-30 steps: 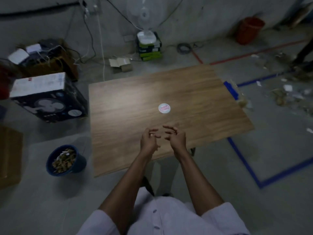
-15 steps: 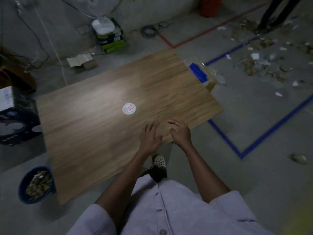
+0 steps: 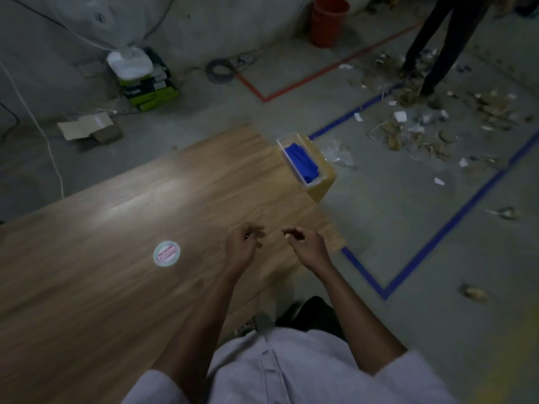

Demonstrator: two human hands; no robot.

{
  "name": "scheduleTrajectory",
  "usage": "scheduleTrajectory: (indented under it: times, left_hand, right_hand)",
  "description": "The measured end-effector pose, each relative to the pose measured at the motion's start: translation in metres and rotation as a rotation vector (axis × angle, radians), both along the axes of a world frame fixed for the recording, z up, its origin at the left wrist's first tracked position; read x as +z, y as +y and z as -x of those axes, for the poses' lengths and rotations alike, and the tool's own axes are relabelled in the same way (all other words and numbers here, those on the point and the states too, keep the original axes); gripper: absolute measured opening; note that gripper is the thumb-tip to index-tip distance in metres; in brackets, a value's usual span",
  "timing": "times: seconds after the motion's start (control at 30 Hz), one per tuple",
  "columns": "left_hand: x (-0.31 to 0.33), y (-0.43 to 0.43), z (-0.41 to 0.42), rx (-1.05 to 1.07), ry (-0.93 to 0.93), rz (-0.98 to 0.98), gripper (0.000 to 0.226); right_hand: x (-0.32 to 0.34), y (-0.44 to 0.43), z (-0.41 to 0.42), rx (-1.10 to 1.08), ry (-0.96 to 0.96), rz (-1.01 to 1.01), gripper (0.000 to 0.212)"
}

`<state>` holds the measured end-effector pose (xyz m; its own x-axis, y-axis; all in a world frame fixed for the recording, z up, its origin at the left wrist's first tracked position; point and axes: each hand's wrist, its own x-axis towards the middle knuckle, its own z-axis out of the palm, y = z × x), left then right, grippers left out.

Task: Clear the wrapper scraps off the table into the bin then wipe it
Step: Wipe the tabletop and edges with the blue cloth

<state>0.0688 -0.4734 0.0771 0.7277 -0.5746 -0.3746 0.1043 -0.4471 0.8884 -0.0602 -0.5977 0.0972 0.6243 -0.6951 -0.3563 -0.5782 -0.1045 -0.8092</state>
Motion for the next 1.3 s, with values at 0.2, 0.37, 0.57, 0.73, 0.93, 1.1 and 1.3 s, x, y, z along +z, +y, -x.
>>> scheduleTrajectory:
  times: [0.2, 0.37, 0.57, 0.73, 0.93, 1.1, 1.3]
  left_hand:
    - [-0.005, -0.112, -0.009, -0.027, -0.055, -0.029, 0.032]
    - [0.0, -0.208, -0.015, -0.008, -0.104, -0.056, 0.03]
    - [-0.024, -0.284, -0.018, -0.057, -0.213, -0.217, 0.023]
    - [-0.069, -0.31, -0.023, -0.397, -0.423, -0.564, 0.059]
    - [-0.123, -0.337, -0.034, -0.51, -0.524, -0.663, 0.057]
    - [-0.143, -0.352, -0.041, -0.39, -0.53, -0.689, 0.051]
    - [-0.138, -0.354, -0.039, -0.189, -0.461, -0.543, 0.043]
  right_hand:
    - [-0.008, -0.099, -0.02, 0.019, -0.025, -0.035, 0.02]
    - [-0.017, -0.193, -0.036, 0.062, -0.043, -0.095, 0.021]
    - [-0.057, -0.294, -0.051, 0.01, -0.038, -0.148, 0.02]
    - [-0.112, -0.339, -0.084, 0.064, 0.048, -0.164, 0.016]
    - [-0.199, -0.376, -0.15, 0.337, 0.256, 0.093, 0.037]
    - [-0.263, -0.398, -0.18, 0.666, 0.394, 0.316, 0.085]
    - [-0.291, -0.405, -0.187, 0.707, 0.32, 0.421, 0.066]
